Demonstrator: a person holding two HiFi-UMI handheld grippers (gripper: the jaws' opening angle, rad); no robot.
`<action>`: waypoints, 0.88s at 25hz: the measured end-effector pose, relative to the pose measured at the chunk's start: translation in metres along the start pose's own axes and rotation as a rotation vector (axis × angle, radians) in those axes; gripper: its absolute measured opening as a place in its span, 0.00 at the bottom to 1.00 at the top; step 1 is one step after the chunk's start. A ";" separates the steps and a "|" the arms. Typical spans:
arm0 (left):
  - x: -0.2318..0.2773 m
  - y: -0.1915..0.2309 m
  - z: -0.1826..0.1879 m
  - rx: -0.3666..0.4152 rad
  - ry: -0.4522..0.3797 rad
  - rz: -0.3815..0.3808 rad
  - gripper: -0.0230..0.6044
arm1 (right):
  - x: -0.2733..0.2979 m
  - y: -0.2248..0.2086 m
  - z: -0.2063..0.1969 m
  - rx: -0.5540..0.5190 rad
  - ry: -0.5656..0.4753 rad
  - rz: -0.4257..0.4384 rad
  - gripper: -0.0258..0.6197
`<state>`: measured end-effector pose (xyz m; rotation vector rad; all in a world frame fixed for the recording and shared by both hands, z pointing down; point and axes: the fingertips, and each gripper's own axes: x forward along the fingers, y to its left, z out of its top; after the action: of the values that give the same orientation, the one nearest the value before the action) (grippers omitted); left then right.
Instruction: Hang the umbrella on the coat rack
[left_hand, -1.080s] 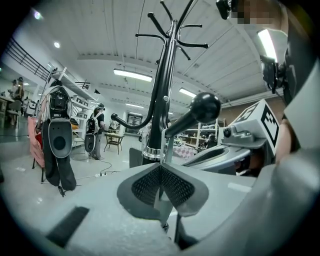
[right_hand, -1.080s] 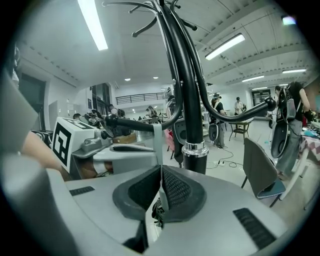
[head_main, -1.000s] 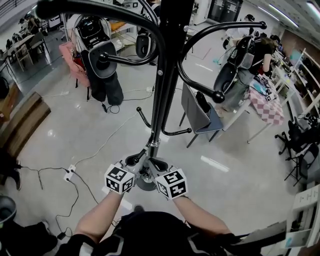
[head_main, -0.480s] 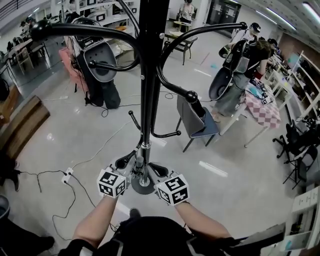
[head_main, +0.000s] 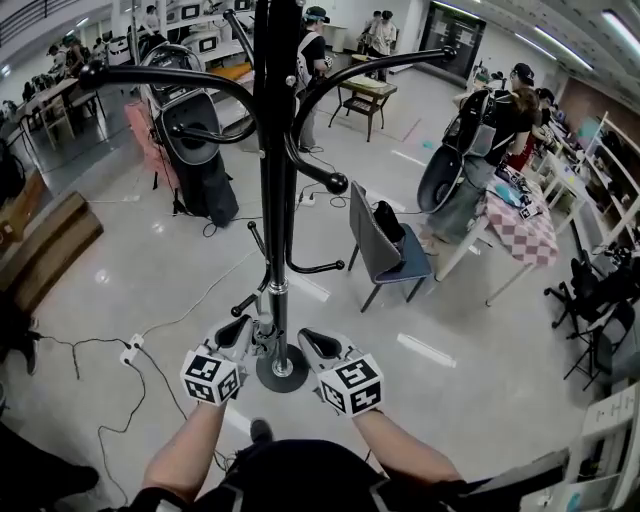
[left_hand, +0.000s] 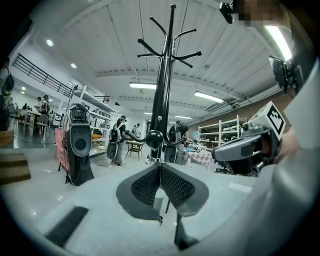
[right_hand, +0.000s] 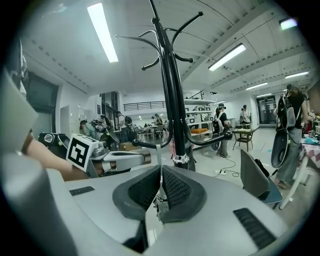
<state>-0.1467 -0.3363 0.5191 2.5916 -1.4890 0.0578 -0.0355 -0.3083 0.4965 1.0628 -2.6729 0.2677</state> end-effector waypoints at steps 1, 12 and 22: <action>-0.003 -0.003 0.000 0.003 0.003 0.004 0.06 | -0.004 0.000 0.001 -0.001 -0.005 0.003 0.06; -0.055 -0.071 0.033 -0.022 -0.063 0.041 0.05 | -0.058 0.002 0.009 -0.030 -0.065 0.035 0.06; -0.075 -0.143 0.072 0.053 -0.134 0.017 0.05 | -0.097 -0.003 0.008 -0.017 -0.089 0.081 0.06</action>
<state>-0.0647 -0.2117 0.4234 2.6731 -1.5736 -0.0764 0.0329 -0.2497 0.4598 0.9847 -2.7966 0.2173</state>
